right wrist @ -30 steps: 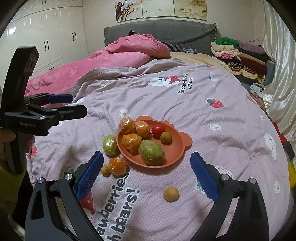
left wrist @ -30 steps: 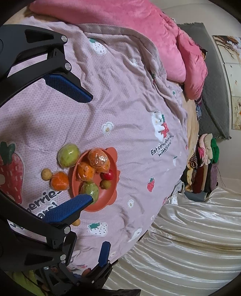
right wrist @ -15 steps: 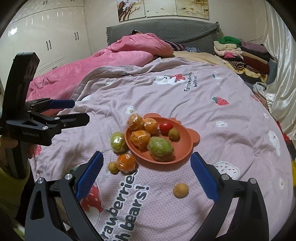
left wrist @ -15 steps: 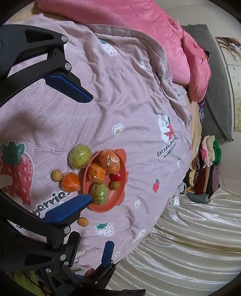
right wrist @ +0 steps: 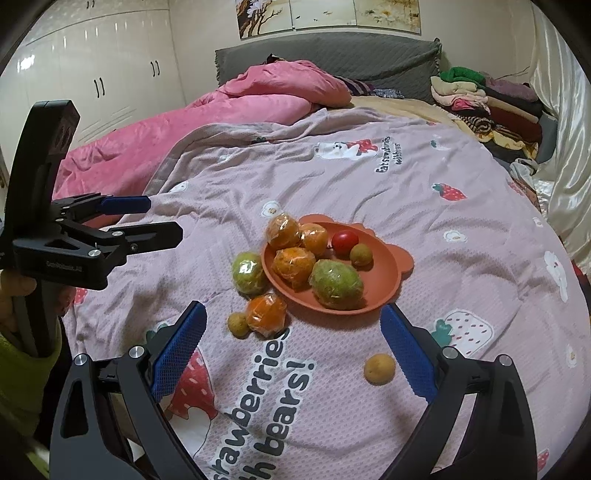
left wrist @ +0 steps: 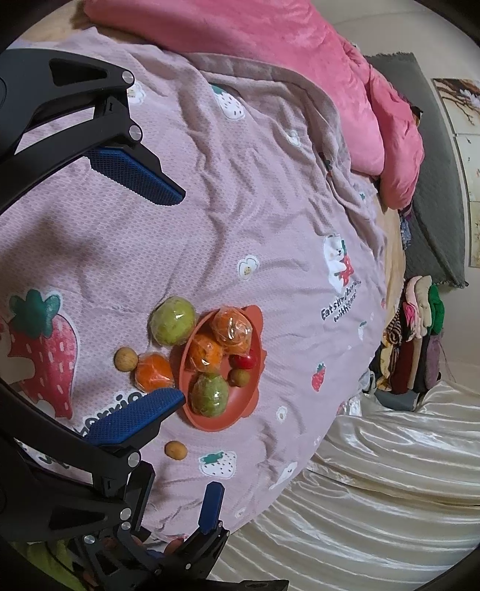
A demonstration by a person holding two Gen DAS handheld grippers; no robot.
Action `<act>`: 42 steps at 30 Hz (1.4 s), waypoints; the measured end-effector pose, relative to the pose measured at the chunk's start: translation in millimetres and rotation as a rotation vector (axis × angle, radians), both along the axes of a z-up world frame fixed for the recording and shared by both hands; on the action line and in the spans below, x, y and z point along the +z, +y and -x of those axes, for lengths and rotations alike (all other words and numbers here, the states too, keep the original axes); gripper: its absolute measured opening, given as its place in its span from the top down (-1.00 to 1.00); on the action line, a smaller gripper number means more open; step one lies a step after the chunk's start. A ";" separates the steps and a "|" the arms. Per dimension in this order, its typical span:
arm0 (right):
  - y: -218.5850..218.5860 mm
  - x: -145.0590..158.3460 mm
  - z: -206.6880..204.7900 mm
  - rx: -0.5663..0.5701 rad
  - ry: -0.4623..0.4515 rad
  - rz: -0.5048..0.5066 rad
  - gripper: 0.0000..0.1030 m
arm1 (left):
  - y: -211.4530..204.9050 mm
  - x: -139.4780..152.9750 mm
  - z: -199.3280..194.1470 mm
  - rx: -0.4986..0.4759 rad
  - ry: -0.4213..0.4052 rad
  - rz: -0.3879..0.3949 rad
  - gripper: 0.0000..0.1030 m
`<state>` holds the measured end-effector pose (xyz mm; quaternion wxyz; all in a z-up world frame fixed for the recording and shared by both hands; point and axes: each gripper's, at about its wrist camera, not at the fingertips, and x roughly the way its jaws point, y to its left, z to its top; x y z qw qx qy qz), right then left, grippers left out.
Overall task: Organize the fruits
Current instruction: 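Withdraw both tools from the plate toward the remaining fruits, then grasp a large wrapped green fruit with the left gripper while the right grasps a wrapped orange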
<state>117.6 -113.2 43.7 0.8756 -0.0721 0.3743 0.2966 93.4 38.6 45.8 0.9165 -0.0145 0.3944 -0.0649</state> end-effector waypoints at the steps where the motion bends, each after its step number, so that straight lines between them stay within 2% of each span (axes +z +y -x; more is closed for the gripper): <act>1: 0.4 -1.0 0.0 0.000 0.002 0.000 -0.84 | -0.2 -1.2 0.2 0.001 0.002 -0.003 -0.81; 22: 9.3 -24.8 -1.4 0.003 0.064 -0.002 -0.84 | -2.7 -25.5 -6.5 0.010 0.056 -0.033 -0.81; 34: 15.5 -47.4 -14.1 -0.011 0.142 -0.026 -0.83 | 19.4 -43.3 -26.1 0.025 0.108 0.063 -0.81; 35: 16.4 -49.0 -14.8 -0.011 0.148 -0.028 -0.77 | 20.1 -44.8 -28.4 0.020 0.116 0.074 -0.80; 36: 17.8 -51.2 -16.2 -0.011 0.155 -0.031 -0.58 | 19.9 -46.0 -30.0 0.013 0.120 0.084 -0.78; 38: 19.8 -55.0 -19.0 -0.011 0.175 -0.041 -0.41 | 18.9 -48.2 -33.6 -0.007 0.135 0.110 -0.62; 42: 22.6 -61.4 -25.5 -0.018 0.219 -0.076 -0.15 | 14.6 -52.8 -38.7 -0.040 0.161 0.133 -0.42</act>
